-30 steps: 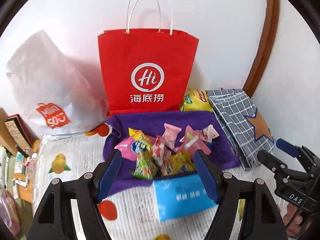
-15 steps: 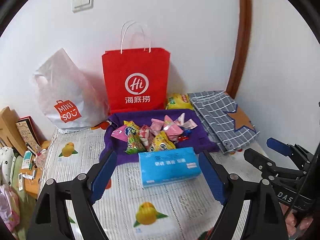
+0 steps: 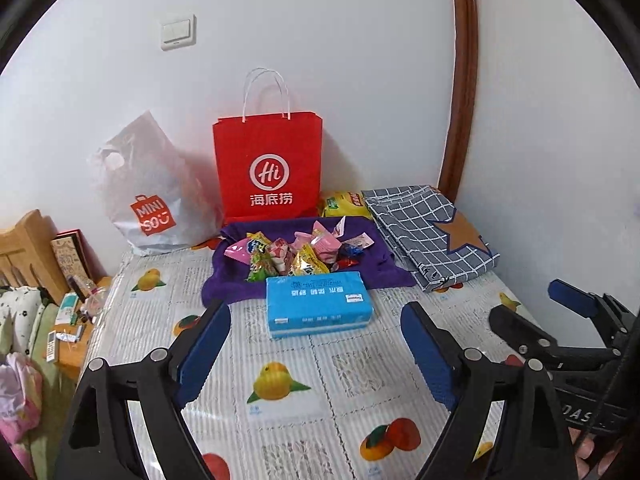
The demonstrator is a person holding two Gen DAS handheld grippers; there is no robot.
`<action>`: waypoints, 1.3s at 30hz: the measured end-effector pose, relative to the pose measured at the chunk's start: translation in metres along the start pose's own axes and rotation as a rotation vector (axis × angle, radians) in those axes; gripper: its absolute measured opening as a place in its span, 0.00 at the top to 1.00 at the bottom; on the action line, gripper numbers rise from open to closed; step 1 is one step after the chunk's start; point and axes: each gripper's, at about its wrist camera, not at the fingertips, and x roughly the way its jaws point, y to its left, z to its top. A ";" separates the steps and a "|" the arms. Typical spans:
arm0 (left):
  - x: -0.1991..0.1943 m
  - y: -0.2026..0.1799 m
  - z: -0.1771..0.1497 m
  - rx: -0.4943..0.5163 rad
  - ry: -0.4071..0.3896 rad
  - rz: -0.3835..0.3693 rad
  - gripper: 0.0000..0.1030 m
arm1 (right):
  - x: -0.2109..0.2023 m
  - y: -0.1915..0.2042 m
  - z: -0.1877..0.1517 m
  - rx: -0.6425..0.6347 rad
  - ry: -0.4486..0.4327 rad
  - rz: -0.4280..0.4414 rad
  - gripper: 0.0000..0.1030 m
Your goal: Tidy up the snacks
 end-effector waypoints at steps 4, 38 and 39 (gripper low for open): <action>-0.010 -0.002 -0.006 0.002 -0.011 -0.001 0.16 | -0.015 -0.002 -0.005 -0.001 -0.024 -0.009 0.06; -0.015 -0.006 -0.007 0.010 -0.009 0.015 0.15 | -0.026 -0.008 -0.011 -0.004 -0.052 -0.037 0.06; -0.015 -0.005 -0.007 0.009 -0.010 0.015 0.16 | -0.026 -0.007 -0.011 -0.002 -0.051 -0.039 0.06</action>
